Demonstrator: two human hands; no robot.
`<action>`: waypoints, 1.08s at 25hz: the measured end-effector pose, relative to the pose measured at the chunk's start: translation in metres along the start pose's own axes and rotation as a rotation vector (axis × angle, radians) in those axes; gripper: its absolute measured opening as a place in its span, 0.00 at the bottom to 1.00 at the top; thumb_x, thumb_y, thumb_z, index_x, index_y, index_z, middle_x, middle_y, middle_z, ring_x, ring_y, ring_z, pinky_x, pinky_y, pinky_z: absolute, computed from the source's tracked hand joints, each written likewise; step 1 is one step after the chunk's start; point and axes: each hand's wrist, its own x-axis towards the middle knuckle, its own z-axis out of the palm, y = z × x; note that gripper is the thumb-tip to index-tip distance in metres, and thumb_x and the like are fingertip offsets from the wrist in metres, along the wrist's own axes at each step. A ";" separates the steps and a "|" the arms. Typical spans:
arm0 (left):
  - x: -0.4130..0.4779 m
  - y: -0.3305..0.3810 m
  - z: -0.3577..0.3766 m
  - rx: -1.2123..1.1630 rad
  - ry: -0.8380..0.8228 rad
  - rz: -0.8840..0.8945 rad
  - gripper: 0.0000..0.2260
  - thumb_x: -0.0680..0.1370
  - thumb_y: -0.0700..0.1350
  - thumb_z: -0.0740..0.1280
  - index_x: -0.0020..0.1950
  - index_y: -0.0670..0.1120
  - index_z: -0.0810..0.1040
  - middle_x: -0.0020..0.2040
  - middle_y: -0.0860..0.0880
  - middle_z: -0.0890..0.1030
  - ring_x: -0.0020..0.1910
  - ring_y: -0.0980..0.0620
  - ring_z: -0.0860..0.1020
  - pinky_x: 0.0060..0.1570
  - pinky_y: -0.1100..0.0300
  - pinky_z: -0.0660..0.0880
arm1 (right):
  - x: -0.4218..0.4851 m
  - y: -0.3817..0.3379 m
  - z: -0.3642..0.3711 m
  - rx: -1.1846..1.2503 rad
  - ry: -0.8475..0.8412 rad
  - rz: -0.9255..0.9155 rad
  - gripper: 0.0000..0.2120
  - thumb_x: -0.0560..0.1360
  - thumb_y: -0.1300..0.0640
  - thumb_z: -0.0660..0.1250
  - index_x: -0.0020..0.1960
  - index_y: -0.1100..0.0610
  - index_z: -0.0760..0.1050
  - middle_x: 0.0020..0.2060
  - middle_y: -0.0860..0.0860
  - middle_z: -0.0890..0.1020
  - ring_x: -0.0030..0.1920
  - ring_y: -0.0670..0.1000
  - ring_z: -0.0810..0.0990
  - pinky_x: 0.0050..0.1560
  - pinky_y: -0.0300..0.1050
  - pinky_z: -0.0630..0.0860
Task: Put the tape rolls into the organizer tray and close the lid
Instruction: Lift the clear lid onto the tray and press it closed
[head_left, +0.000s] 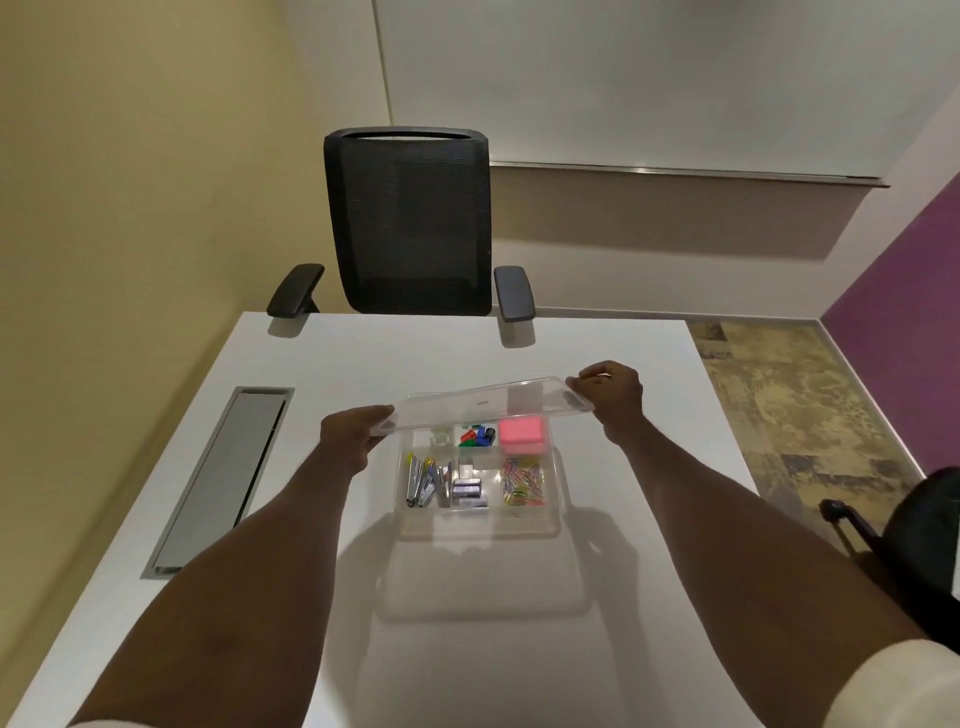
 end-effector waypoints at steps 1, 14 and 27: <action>0.004 0.000 0.002 0.056 0.014 -0.005 0.06 0.71 0.31 0.76 0.36 0.40 0.84 0.34 0.47 0.86 0.42 0.45 0.84 0.38 0.61 0.82 | 0.004 0.004 0.002 0.014 -0.016 0.018 0.14 0.62 0.55 0.83 0.42 0.58 0.82 0.41 0.59 0.86 0.45 0.61 0.87 0.51 0.60 0.85; 0.062 -0.033 0.013 0.454 0.231 0.050 0.08 0.68 0.35 0.81 0.46 0.38 0.87 0.40 0.37 0.86 0.34 0.46 0.81 0.55 0.48 0.83 | 0.026 0.036 0.046 -0.140 -0.106 0.256 0.05 0.69 0.67 0.80 0.41 0.64 0.84 0.40 0.64 0.86 0.34 0.58 0.85 0.47 0.58 0.86; 0.061 -0.086 0.026 0.597 0.326 0.004 0.10 0.72 0.36 0.78 0.52 0.37 0.87 0.51 0.38 0.87 0.53 0.41 0.85 0.56 0.57 0.77 | 0.029 0.095 0.073 -0.480 -0.103 0.324 0.06 0.73 0.62 0.77 0.49 0.63 0.86 0.47 0.59 0.87 0.51 0.58 0.85 0.51 0.44 0.78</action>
